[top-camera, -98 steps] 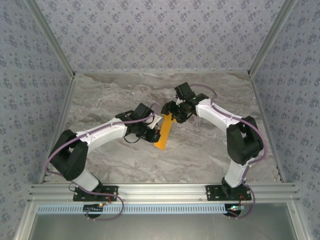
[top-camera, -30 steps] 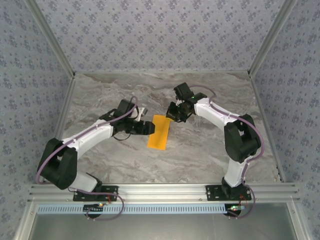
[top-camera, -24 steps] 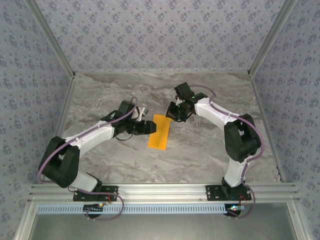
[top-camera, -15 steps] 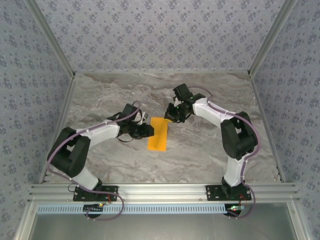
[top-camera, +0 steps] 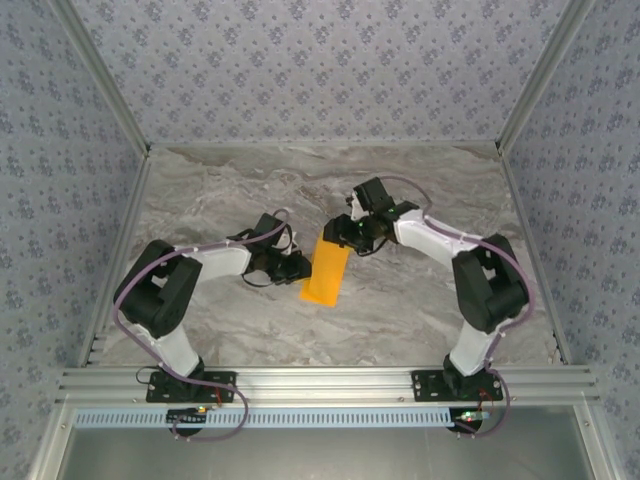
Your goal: Fold a paper plane with a square sheet of paper (pick it up from the middle)
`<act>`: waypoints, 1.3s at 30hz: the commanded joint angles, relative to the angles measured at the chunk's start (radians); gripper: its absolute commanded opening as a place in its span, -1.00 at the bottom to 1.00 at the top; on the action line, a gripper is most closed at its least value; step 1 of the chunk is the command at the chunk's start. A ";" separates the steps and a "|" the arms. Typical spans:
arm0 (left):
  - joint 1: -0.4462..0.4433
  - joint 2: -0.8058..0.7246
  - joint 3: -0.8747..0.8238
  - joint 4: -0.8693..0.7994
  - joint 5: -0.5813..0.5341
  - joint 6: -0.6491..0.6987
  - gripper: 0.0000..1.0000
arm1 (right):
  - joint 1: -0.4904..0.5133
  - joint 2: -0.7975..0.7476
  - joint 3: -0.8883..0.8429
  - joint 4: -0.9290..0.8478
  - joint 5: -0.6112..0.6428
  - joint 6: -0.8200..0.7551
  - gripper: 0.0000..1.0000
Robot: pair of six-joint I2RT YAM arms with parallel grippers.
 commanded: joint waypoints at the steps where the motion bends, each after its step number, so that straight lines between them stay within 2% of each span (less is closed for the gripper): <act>1: -0.010 0.001 -0.003 0.039 0.039 -0.014 -0.64 | 0.030 -0.107 -0.085 0.071 0.077 -0.110 0.23; 5: -0.014 -0.003 -0.002 0.051 0.047 -0.017 -0.63 | 0.106 -0.178 -0.167 0.072 0.196 -0.222 0.28; 11: -0.017 -0.002 0.001 0.049 0.053 -0.014 -0.63 | 0.279 -0.255 -0.262 0.107 0.393 -0.346 0.31; 19: -0.018 -0.002 0.004 0.048 0.044 -0.015 -0.63 | 0.451 -0.226 -0.273 0.118 0.633 -0.305 0.57; 29: -0.018 0.000 0.009 0.043 0.041 -0.014 -0.63 | 0.528 -0.110 -0.192 0.061 0.731 -0.279 0.57; 33: -0.019 0.000 0.010 0.036 0.039 -0.010 -0.63 | 0.522 -0.125 -0.193 0.053 0.752 -0.258 0.37; 39: -0.018 -0.003 0.011 0.028 0.031 -0.005 -0.63 | 0.485 -0.164 -0.206 0.032 0.728 -0.237 -0.29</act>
